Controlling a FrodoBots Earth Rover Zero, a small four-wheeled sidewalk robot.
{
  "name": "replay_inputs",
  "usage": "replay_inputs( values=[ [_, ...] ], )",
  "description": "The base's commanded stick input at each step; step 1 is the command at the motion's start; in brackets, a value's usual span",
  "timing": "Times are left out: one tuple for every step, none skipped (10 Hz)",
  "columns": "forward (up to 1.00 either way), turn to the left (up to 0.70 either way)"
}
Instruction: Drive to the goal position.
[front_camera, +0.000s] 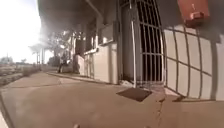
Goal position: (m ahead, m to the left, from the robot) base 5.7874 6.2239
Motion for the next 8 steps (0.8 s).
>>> replay_inputs(
  values=[
    [0.00, 0.45],
    [0.00, 0.45],
    [0.00, 0.45],
    [0.00, 0.45],
    [0.00, 0.45],
    [0.00, 0.45],
    [0.00, 0.45],
    [0.00, 0.45]
  ],
)
